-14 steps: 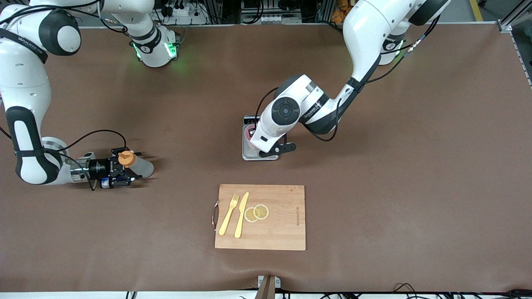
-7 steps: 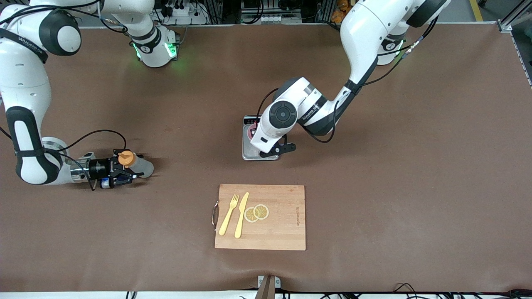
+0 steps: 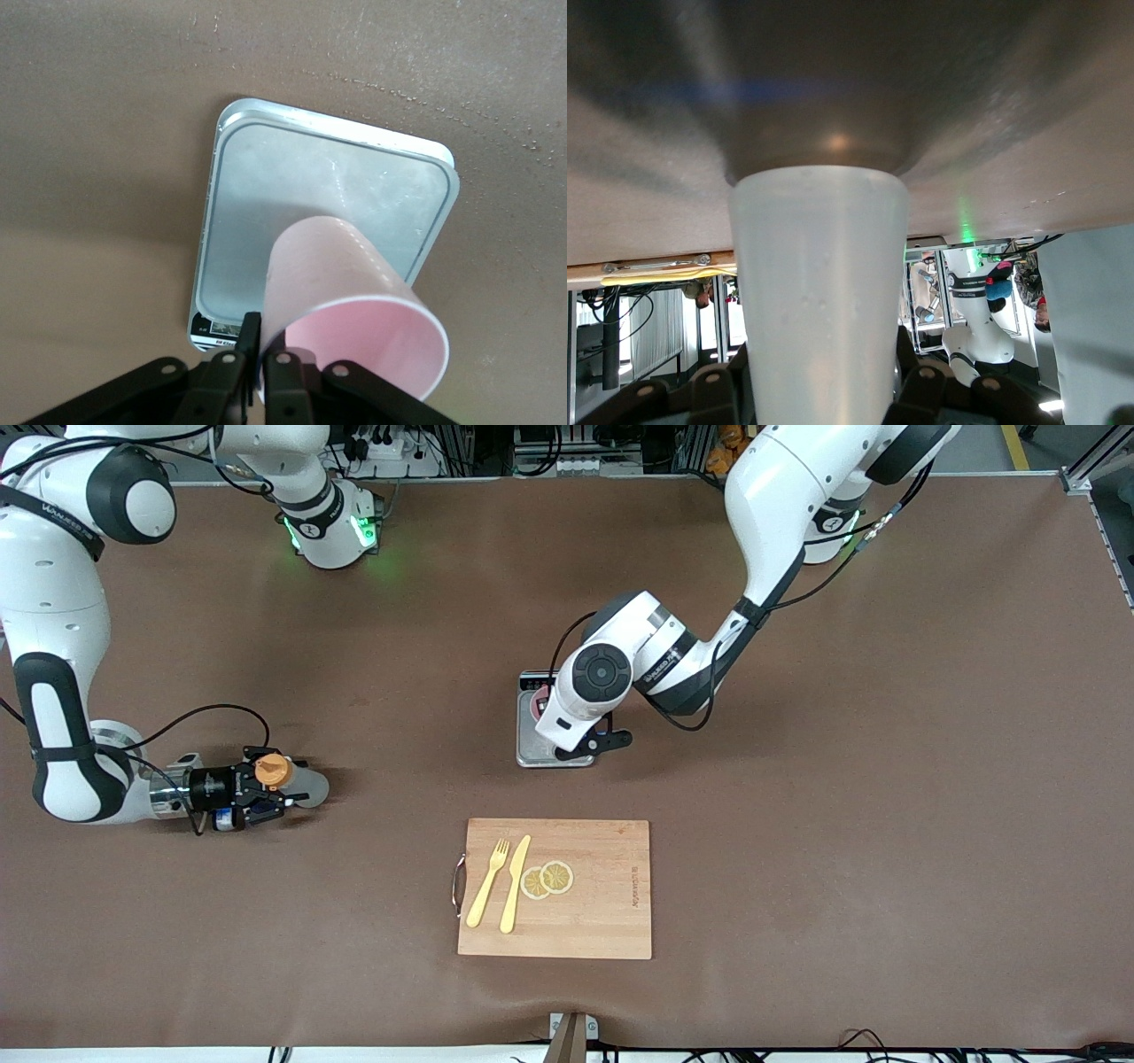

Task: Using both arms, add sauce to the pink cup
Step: 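Carry the pink cup with the left gripper onto the silver scale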

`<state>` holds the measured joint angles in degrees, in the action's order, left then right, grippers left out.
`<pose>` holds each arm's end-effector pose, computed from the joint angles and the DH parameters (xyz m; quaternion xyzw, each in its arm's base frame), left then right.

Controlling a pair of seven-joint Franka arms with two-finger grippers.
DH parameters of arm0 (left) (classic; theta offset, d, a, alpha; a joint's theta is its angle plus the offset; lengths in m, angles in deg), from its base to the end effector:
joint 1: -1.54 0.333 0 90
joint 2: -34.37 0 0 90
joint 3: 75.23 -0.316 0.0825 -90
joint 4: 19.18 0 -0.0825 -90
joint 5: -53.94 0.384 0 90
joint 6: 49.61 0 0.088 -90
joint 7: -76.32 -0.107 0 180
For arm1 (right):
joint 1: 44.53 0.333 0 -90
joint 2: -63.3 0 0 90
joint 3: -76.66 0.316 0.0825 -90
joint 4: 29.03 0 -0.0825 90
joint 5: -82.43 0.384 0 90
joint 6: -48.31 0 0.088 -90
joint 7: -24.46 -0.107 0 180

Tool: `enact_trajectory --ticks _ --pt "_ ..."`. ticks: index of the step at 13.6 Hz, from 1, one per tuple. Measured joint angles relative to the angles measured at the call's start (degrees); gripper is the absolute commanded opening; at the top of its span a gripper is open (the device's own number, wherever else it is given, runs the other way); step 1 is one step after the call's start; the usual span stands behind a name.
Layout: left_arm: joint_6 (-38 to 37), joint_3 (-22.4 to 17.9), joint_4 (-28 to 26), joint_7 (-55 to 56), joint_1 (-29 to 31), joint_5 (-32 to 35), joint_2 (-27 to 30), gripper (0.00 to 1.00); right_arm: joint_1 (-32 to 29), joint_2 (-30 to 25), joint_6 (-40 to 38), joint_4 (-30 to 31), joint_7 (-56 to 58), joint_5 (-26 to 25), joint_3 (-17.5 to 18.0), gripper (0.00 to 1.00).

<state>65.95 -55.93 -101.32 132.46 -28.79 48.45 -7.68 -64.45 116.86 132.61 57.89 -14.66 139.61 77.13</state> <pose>0.4887 -0.5157 0.2693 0.9798 0.1128 -0.1579 0.0484 0.6094 -0.1131 0.1122 -0.5850 0.5370 0.4834 0.3686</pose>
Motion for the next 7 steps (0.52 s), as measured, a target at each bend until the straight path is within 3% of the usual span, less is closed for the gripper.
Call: enact_trajectory --ticks 1,4,6,7 --pt "0.0 0.0 0.0 0.0 0.0 0.0 0.0 0.99 0.4 0.0 0.1 -0.6 -1.0 0.0 0.0 0.60" --pt "0.0 0.0 0.1 0.0 -0.1 0.1 -0.1 1.00 1.4 0.0 -0.2 -2.7 -4.4 -0.1 0.0 0.57" --pt "0.0 0.0 0.9 0.0 0.0 0.3 0.1 1.00 2.8 -0.3 -0.6 -4.0 -6.0 -0.3 0.0 0.45" --pt "-0.1 0.0 1.3 0.0 0.0 0.3 0.5 1.00 3.4 -0.5 -0.6 -4.3 -6.4 -0.3 0.0 0.45"
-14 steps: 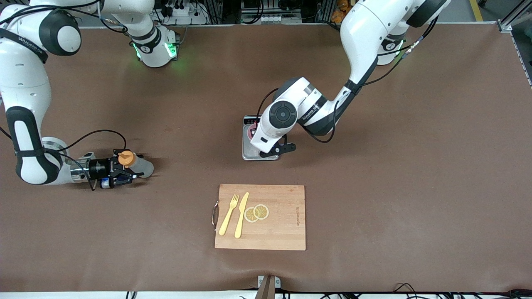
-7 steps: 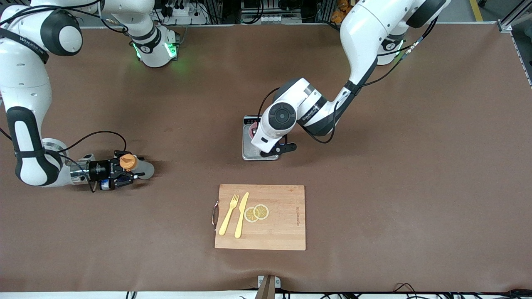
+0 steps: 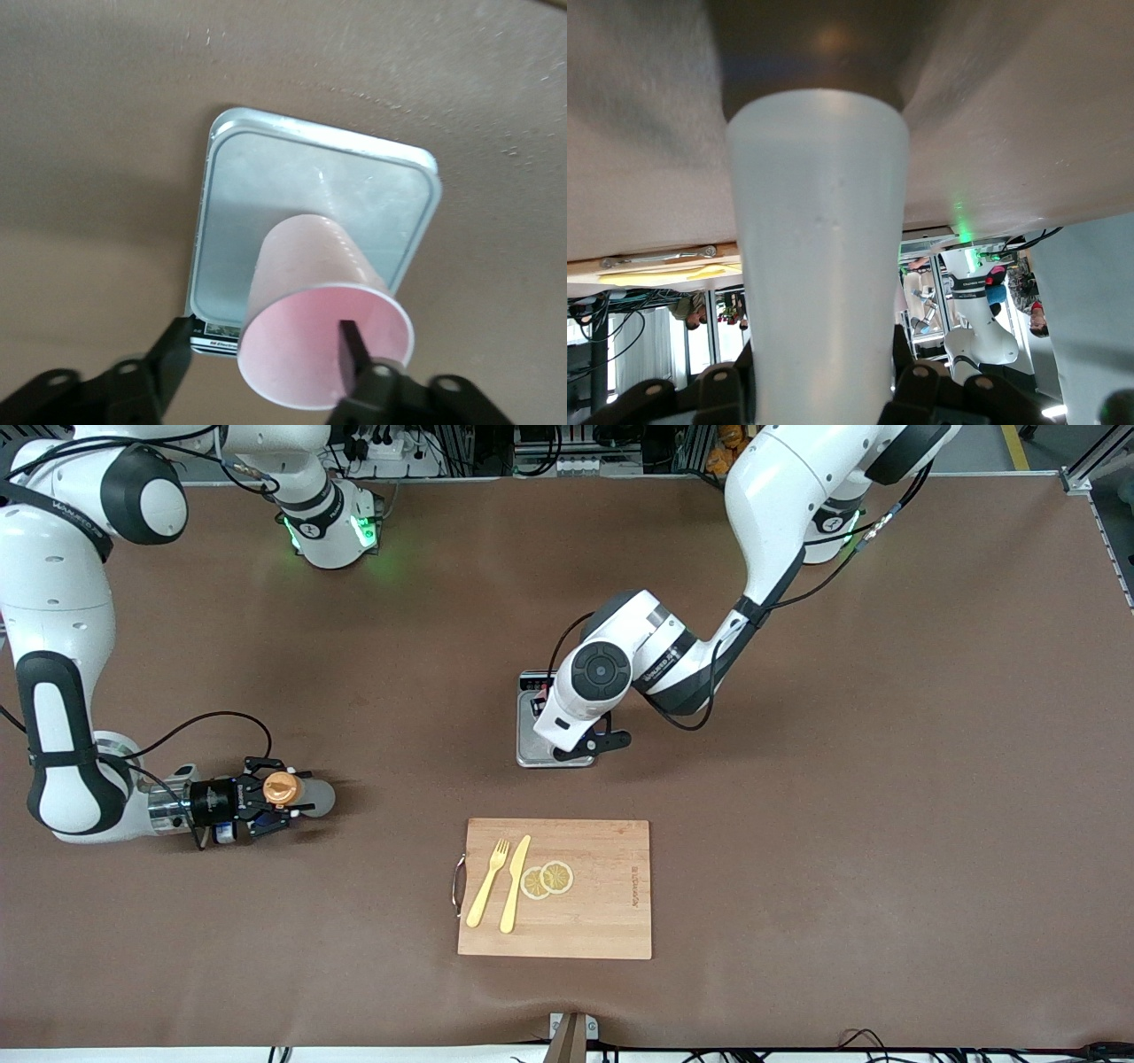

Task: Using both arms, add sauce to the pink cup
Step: 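Carry the pink cup with the left gripper onto the silver scale, then release the cup on the scale and withdraw the left gripper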

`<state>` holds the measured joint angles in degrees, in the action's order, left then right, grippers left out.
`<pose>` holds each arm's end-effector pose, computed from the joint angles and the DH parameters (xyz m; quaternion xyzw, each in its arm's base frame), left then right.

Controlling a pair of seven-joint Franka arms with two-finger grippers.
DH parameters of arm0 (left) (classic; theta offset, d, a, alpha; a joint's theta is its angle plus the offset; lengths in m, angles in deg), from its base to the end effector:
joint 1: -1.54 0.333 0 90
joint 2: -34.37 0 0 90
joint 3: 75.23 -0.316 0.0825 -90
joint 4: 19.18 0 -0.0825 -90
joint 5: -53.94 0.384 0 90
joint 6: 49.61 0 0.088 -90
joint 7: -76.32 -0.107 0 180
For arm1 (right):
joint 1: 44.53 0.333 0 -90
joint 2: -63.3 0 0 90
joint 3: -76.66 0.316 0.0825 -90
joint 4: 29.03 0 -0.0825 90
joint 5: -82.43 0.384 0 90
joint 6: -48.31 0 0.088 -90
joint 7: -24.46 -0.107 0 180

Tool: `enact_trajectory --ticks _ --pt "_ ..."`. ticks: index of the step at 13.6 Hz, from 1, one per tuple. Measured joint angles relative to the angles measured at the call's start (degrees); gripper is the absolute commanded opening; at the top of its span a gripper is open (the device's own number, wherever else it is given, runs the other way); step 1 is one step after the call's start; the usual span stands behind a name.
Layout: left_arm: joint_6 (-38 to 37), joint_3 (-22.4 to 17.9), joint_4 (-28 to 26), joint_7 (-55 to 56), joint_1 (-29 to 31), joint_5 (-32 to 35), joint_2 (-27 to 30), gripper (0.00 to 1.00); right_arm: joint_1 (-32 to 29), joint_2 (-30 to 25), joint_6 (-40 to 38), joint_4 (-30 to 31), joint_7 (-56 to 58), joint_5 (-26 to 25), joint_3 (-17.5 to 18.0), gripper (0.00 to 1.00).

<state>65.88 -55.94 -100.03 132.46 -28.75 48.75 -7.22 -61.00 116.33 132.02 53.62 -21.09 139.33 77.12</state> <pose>0.4951 -0.5176 0.2844 0.9811 0.1122 -0.1464 0.0578 0.6392 -0.0832 0.1422 -0.5954 0.5415 0.4874 0.3386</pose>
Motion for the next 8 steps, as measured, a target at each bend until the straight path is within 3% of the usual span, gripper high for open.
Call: enact_trajectory --ticks 4,6,7,8 --pt "-3.3 -0.2 0.9 0.0 1.2 0.0 4.3 1.00 0.7 -0.1 0.1 -0.2 -0.2 -0.1 -0.1 0.32" --pt "-5.1 -0.4 1.0 0.0 2.8 0.1 7.3 1.00 0.8 0.0 0.2 -0.2 -0.2 -0.1 -0.1 0.36" --pt "-6.2 -0.5 1.1 0.0 4.0 0.1 8.9 1.00 0.8 0.0 0.2 -0.3 -0.2 -0.1 -0.1 0.75" --pt "-7.0 -0.6 1.1 0.0 5.3 0.7 10.4 1.00 0.8 0.0 0.2 -0.3 -0.2 -0.1 -0.3 1.00"
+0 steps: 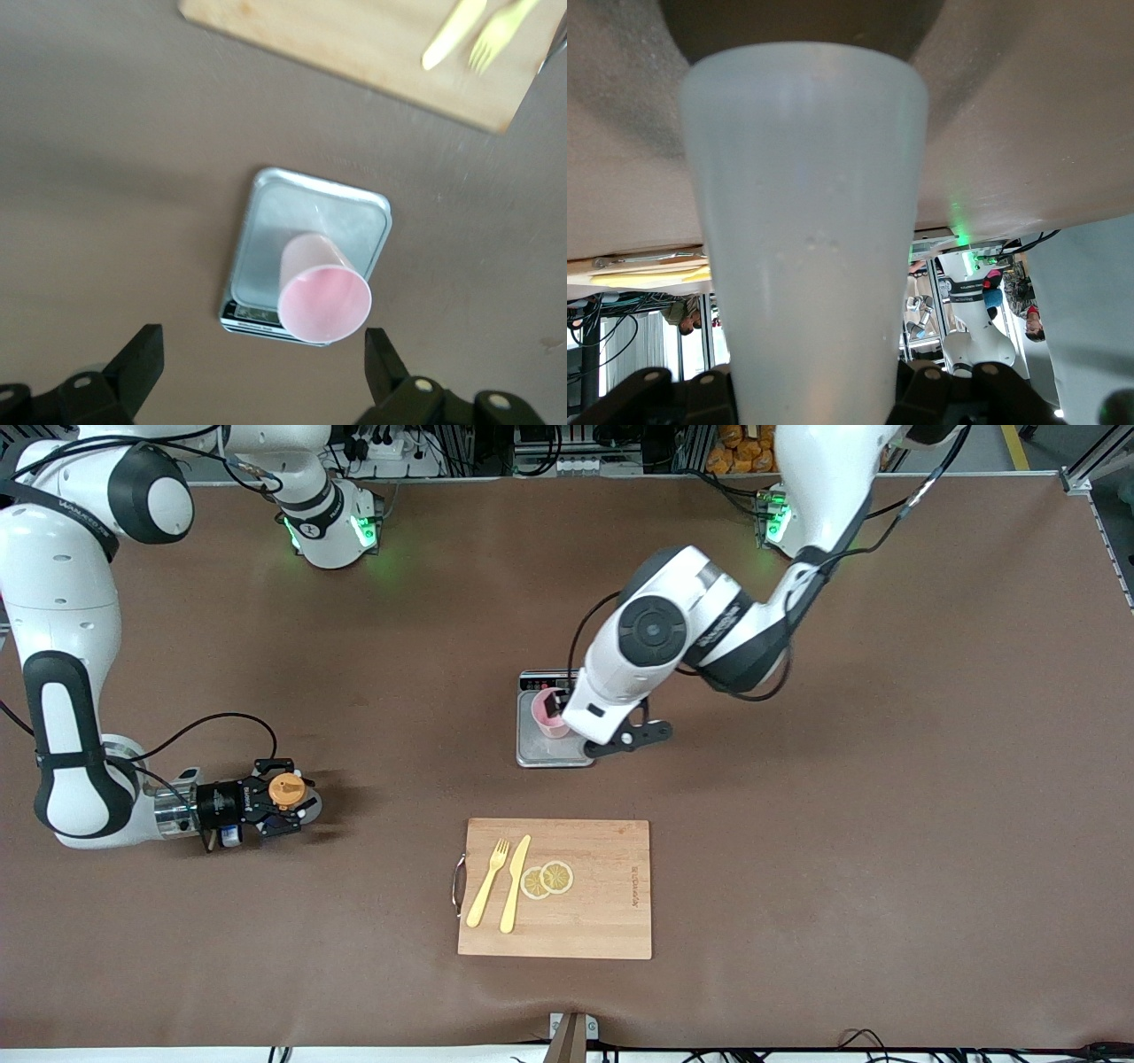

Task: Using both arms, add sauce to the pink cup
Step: 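Release the cup on the scale and withdraw the left gripper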

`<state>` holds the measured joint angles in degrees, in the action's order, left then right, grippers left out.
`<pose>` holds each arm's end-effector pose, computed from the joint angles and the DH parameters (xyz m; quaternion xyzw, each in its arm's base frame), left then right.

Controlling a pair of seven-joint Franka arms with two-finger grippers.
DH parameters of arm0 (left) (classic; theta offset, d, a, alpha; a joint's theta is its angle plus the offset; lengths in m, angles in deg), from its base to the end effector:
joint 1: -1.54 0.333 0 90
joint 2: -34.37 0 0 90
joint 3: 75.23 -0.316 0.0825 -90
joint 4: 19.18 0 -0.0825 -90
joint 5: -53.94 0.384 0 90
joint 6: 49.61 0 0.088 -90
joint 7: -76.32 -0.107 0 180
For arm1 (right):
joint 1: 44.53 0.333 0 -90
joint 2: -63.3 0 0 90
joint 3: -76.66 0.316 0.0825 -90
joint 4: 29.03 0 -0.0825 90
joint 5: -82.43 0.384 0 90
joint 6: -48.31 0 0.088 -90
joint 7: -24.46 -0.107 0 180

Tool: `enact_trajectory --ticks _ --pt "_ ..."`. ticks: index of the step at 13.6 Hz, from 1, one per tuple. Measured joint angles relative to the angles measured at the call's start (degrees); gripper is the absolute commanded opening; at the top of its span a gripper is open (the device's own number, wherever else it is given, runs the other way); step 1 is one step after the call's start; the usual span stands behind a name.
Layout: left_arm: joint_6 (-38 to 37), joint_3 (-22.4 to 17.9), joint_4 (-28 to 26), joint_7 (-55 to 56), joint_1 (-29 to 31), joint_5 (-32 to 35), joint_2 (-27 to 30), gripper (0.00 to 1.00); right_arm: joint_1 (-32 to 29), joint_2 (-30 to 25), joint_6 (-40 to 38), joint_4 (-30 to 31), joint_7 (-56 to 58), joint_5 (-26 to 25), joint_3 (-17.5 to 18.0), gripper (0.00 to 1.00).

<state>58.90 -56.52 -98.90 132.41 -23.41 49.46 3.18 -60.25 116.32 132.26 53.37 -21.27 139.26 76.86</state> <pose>0.5351 -0.4581 0.4069 0.9826 0.1413 -0.0968 0.0719 0.6414 -0.0780 0.1431 -0.5995 0.5412 0.4857 0.3344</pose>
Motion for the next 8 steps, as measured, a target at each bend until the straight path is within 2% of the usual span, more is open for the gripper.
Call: enact_trajectory --ticks 3,5,6,7,8 --pt "-2.6 -0.2 -0.1 -3.4 5.1 5.5 3.7 1.00 -0.4 0.3 -0.1 0.0 0.2 0.0 -0.5 0.98" --pt "-3.8 -0.3 -0.5 -8.2 9.2 6.4 5.0 1.00 -0.7 0.5 -0.1 0.1 0.6 0.0 -0.8 0.92" --pt "-4.3 -0.3 -0.7 -10.8 11.6 6.4 5.4 1.00 -0.7 0.7 -0.1 0.1 1.6 0.0 -0.9 0.66" --pt "-4.4 -0.4 -0.8 -13.3 14.1 6.4 5.6 1.00 -0.8 0.8 0.1 0.1 2.5 0.0 -1.0 0.45" --pt "-4.4 -0.4 -0.7 -15.1 16.3 6.4 5.7 1.00 -1.0 0.9 0.4 0.1 3.6 -0.2 -1.1 0.30"
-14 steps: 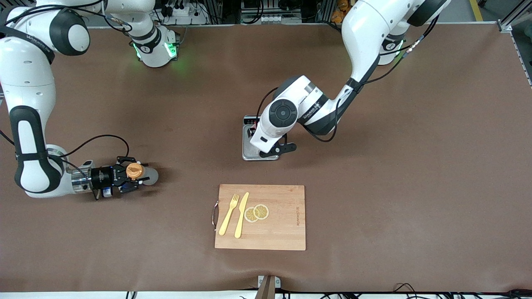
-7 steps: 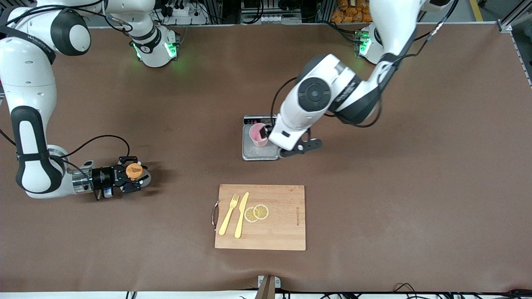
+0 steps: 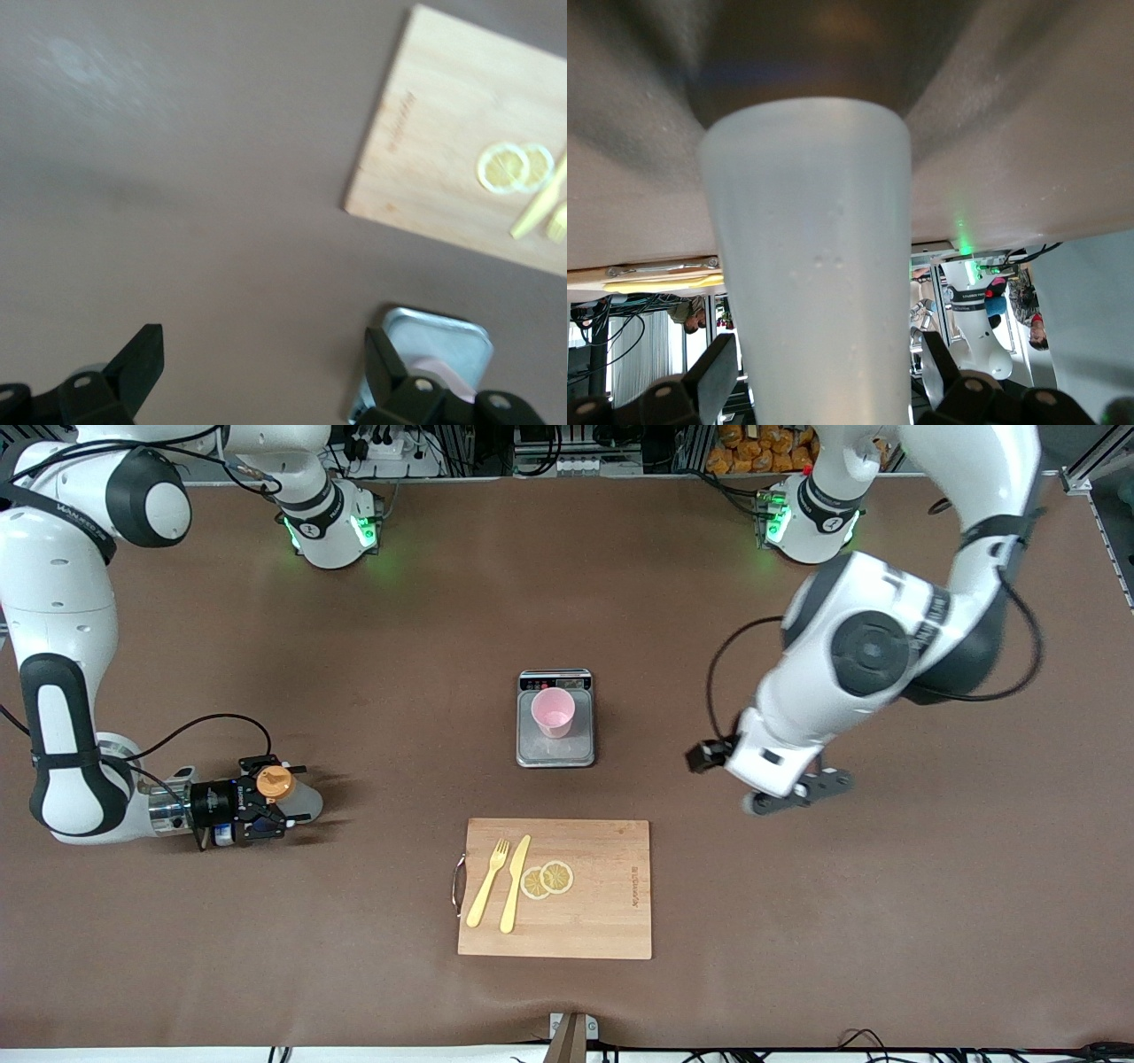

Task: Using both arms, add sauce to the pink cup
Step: 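Release the cup on the scale and withdraw the left gripper, then carry the white bottle with the right gripper toward the pink cup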

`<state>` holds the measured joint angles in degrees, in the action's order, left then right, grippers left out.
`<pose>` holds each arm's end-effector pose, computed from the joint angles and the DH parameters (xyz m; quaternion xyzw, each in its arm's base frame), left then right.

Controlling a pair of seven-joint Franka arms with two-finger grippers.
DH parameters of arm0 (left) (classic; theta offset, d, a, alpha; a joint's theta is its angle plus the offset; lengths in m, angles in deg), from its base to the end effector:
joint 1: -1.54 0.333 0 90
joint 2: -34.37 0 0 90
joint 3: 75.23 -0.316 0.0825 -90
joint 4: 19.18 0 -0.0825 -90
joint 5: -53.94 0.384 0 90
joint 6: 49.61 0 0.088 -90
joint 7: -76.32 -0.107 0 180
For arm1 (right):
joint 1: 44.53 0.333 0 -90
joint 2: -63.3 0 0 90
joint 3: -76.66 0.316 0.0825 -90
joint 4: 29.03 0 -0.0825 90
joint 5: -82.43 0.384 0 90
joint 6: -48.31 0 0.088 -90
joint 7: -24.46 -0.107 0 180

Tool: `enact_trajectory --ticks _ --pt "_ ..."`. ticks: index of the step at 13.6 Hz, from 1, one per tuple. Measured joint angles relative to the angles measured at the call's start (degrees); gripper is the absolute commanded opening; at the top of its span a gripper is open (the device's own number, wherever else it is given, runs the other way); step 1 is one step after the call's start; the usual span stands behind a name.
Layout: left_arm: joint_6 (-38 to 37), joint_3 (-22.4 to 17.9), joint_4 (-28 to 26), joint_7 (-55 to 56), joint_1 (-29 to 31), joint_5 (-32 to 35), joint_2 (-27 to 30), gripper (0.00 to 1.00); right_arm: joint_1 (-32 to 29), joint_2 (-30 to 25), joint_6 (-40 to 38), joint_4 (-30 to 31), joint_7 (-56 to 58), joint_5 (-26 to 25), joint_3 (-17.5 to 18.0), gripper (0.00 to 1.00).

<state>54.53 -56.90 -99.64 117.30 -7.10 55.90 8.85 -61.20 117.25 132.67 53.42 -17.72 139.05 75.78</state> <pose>0.6276 -0.2743 0.4586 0.9899 0.1317 -0.0329 0.0398 0.6351 -0.0985 0.1304 -0.6068 0.5387 0.4712 0.3459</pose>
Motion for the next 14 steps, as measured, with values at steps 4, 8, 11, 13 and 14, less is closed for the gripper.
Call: enact_trajectory --ticks 4,8,11,13,14 --pt "-0.8 0.1 0.0 -8.6 8.7 0.0 2.5 1.00 -0.7 0.2 0.2 0.0 1.3 -0.4 -0.1 0.14" --pt "-3.9 0.2 -0.1 -18.7 16.0 0.0 5.9 1.00 0.3 -0.1 0.3 -1.0 -3.1 -0.4 0.5 0.14" --pt "-7.0 0.2 -0.2 -24.5 19.0 0.0 7.7 1.00 2.0 -0.9 0.3 -2.7 -8.6 -0.4 0.8 0.14" --pt "-8.9 0.2 -0.2 -27.2 20.2 0.0 9.3 1.00 3.5 -1.8 0.3 -3.3 -11.6 -0.4 1.0 0.13" --pt "-9.9 0.2 -0.3 -28.2 20.5 0.0 10.2 1.00 4.6 -2.4 0.3 -3.5 -13.3 -0.4 1.0 0.13"
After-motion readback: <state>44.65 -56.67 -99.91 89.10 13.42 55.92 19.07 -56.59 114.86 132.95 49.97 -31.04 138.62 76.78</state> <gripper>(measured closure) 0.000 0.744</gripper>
